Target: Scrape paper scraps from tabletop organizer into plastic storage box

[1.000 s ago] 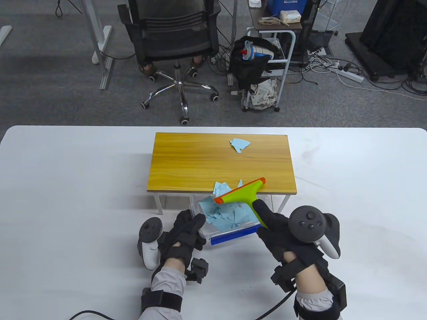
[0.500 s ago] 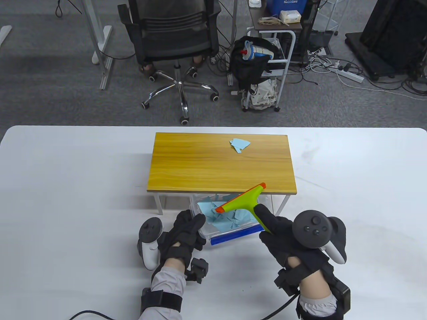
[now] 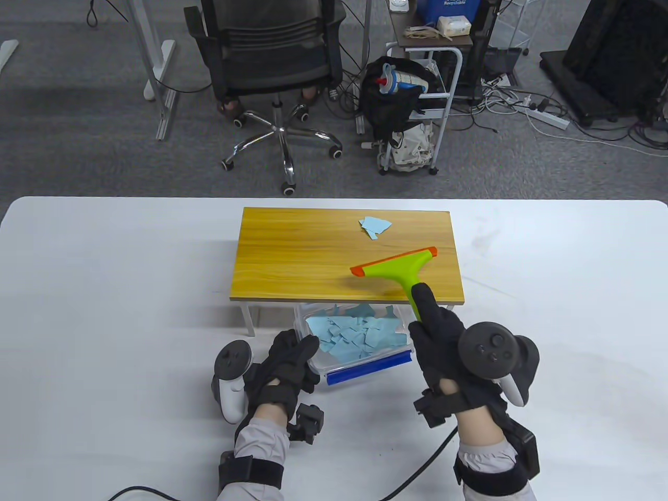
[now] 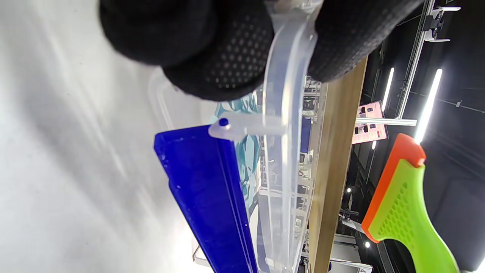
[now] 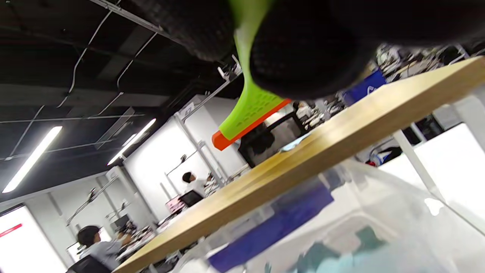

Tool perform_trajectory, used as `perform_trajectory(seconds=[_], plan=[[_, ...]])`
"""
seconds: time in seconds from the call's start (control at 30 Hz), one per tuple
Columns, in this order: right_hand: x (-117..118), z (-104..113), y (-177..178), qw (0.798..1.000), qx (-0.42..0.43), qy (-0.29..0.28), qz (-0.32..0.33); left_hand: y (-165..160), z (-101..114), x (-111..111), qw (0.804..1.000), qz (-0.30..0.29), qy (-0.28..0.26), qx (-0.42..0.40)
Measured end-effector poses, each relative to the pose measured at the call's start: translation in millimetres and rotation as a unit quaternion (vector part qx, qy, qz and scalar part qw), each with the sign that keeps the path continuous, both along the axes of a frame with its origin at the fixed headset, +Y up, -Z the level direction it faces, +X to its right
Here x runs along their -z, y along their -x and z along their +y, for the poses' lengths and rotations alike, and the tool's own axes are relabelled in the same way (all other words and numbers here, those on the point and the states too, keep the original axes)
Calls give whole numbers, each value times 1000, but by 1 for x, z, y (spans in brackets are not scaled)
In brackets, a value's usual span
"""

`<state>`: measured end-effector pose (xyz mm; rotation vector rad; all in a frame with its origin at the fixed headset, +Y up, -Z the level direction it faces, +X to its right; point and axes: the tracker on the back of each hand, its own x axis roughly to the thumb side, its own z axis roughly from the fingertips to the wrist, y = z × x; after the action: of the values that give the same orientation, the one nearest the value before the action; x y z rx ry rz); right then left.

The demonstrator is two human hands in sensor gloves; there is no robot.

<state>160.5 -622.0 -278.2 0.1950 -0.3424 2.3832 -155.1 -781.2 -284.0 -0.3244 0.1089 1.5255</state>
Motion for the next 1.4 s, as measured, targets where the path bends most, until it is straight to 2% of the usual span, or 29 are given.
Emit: perform_trajectory(seconds=[0.13,0.3,0.43,0.6,0.8,0.93,1.17,1.4], plan=[[42,-1,8,1000,12,4,-10,1,0,0,1000,-1,3,-6],[85,-1,16,997,22,71,-27,1,0,1,1000,-4,5,-1],[102,0,20,995,-16,81,-55,1,0,1,1000,-9,9,-10],[111,-5,20,991,-33,110,-67,1,0,2,1000,-14,13,-15],[93,-1,20,991,-57,116,-34,0,1,2,1000,-16,16,-21],[66,4,19,991,-39,128,1,0,0,2,1000,-15,18,-21],[14,3,20,992,-40,117,32,-1,0,2,1000,-14,15,-15],[-20,0,15,992,-41,105,57,-1,1,1,1000,-13,11,-6]])
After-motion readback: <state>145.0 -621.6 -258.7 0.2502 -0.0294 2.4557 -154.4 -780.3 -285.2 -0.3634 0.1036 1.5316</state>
